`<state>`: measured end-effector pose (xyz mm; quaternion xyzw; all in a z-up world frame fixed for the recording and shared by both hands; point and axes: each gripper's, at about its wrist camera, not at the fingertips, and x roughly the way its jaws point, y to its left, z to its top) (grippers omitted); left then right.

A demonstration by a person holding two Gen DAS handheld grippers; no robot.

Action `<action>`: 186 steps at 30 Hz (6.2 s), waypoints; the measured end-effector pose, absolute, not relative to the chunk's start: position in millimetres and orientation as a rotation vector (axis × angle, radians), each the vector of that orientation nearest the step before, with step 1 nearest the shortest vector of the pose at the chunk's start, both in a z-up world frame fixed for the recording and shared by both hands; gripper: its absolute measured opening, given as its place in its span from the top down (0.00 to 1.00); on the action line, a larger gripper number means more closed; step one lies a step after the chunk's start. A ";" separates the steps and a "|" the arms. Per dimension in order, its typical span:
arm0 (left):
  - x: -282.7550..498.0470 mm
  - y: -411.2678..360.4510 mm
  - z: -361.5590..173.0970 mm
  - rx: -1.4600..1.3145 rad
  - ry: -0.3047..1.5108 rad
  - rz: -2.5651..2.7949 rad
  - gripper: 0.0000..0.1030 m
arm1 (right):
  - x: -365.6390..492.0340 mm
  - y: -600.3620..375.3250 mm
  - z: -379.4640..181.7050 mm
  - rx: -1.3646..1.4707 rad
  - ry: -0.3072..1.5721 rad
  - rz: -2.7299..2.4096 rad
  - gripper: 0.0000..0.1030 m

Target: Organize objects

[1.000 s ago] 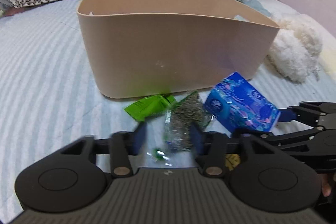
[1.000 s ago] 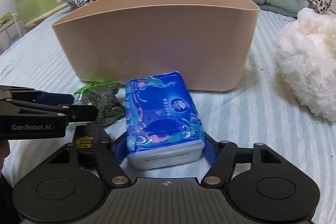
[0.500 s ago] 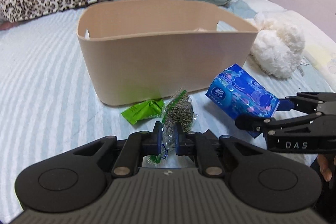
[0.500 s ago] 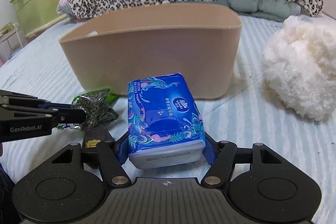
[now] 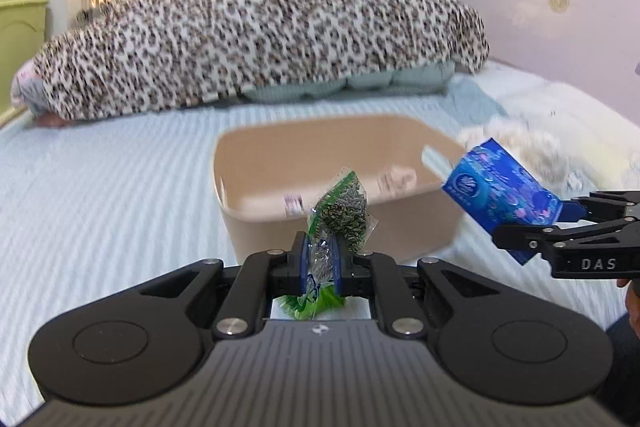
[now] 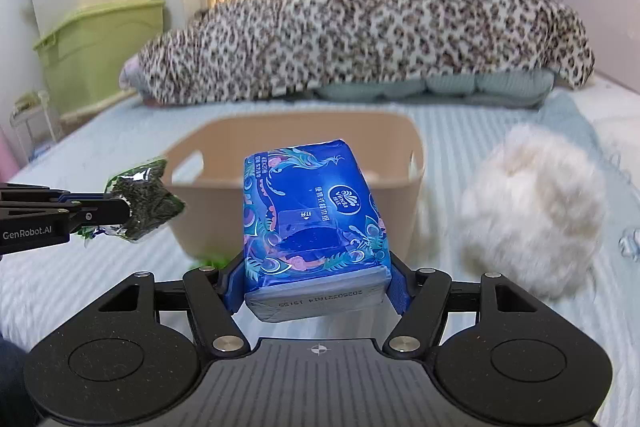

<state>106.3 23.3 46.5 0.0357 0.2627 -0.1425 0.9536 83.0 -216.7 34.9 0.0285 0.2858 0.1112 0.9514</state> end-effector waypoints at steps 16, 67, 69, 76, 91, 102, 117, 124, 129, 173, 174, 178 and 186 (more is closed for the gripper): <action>204.3 -9.5 58.6 0.136 0.498 -0.214 0.87 | 156.7 -220.1 61.7 0.103 0.466 0.154 0.38; 119.2 38.5 -17.0 0.101 0.743 -0.108 0.06 | 76.5 -188.9 -18.2 0.051 0.763 0.232 0.04; 117.8 41.1 -23.6 0.098 0.765 -0.110 0.06 | 74.9 -182.2 -24.7 0.035 0.788 0.248 0.04; 119.1 46.3 -47.4 0.108 0.837 -0.119 0.06 | 73.9 -160.5 -43.6 -0.019 0.852 0.308 0.06; 134.2 41.2 -67.7 0.082 0.845 -0.182 0.07 | 109.3 -152.3 -68.8 0.011 0.838 0.293 0.26; 166.1 24.8 -71.8 0.042 0.796 -0.182 0.07 | 125.7 -183.5 -76.6 0.095 0.800 0.225 0.63; 187.7 5.7 -71.6 0.034 0.771 -0.245 0.48 | 127.7 -185.8 -81.5 0.088 0.763 0.222 0.72; 173.3 10.4 -68.4 0.019 0.761 -0.242 0.77 | 123.7 -190.9 -75.1 0.117 0.760 0.225 0.72; 171.9 13.2 -65.9 0.006 0.769 -0.251 0.99 | 120.9 -198.6 -73.2 0.146 0.773 0.222 0.72; 145.7 -5.0 -38.5 0.007 0.733 -0.360 0.75 | 96.8 -217.3 -35.4 0.158 0.703 0.219 0.72; 142.9 -3.8 -35.0 0.010 0.725 -0.357 0.75 | 95.4 -218.2 -31.5 0.158 0.695 0.221 0.72; 127.4 1.1 -12.3 0.012 0.674 -0.354 0.75 | 90.5 -222.4 -13.4 0.158 0.654 0.234 0.72; 118.2 7.3 42.3 0.046 0.511 -0.331 0.75 | 97.9 -225.1 37.4 0.136 0.518 0.249 0.72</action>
